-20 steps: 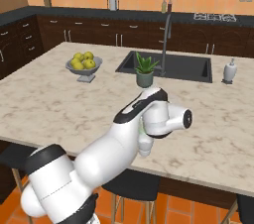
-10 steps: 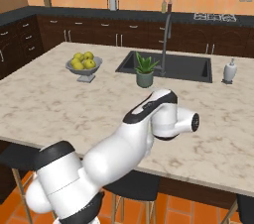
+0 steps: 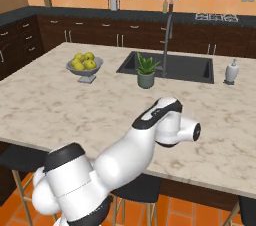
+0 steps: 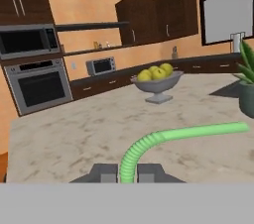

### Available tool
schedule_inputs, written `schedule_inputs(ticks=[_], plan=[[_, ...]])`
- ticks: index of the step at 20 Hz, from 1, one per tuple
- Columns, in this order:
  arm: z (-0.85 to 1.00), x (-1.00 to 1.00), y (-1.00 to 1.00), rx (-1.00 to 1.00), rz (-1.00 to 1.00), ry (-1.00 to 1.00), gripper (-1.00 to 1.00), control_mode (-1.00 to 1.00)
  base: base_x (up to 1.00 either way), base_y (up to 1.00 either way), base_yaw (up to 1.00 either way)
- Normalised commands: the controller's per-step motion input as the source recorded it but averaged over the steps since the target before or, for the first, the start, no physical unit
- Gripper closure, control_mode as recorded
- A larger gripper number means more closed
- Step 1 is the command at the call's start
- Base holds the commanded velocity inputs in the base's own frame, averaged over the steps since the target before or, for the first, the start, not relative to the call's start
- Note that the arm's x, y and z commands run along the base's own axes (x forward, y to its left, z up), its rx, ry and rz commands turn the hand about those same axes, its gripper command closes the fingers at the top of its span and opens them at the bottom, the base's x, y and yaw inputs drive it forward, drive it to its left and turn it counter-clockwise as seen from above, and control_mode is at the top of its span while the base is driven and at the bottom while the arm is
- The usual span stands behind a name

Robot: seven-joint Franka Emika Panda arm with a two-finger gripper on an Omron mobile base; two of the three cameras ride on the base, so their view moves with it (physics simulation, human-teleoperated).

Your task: Take a straw from the drawer in front and place it inside the glass cup on the dining counter.

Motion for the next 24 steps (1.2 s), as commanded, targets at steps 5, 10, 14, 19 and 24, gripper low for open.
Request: schedule_inputs(ticks=[5,10,14,19,24], plan=[[-0.18,0.09,-0.12,0.03,0.00,-0.07,1.00,-1.00,0.00,0.00,0.00],[-0.19,0.07,-0.15,0.03,0.00,-0.05,1.00,-1.00,0.00,0.00,0.00],[-0.13,0.03,-0.13,0.04,0.00,-0.03,1.00,-1.00,0.00,0.00,0.00],[-0.06,-0.06,-0.01,0.00,0.00,0.01,1.00,-1.00,0.00,0.00,0.00],[-0.11,-0.04,0.00,0.00,0.00,0.06,1.00,-1.00,0.00,0.00,0.00]])
